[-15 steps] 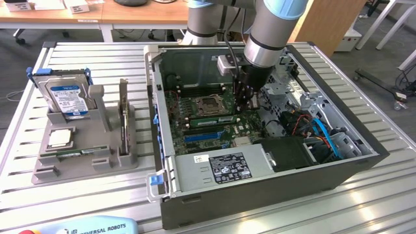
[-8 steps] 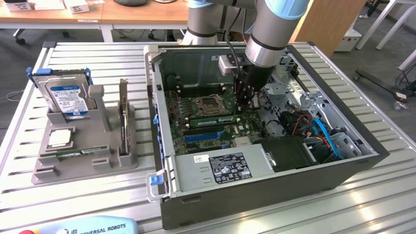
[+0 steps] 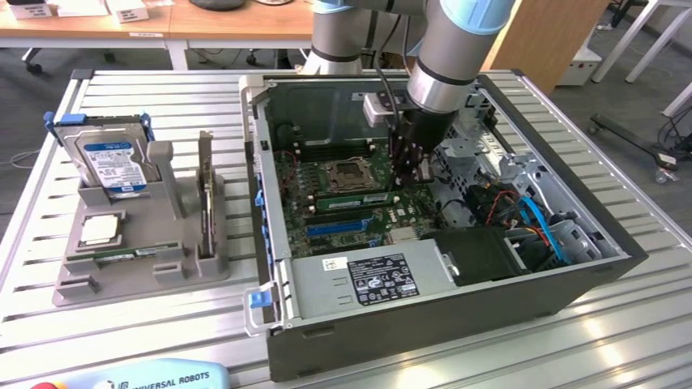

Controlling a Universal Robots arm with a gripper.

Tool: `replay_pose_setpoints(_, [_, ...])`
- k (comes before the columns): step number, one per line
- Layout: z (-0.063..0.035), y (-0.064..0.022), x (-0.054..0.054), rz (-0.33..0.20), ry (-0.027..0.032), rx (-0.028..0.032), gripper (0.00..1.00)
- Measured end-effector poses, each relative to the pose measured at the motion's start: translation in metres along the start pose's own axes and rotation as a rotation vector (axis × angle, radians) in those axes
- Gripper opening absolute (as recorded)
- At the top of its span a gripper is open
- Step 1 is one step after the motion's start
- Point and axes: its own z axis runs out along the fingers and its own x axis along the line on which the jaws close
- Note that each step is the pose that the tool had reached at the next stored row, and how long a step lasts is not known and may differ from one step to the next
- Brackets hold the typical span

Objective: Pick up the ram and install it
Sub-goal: 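Press down the ram until it locks into place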

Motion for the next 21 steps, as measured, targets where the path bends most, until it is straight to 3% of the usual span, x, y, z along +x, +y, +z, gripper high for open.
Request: replay_pose_setpoints(21, [0.0023, -0.0001, 0.0011, 0.000, -0.0003, 0.0001, 0.10])
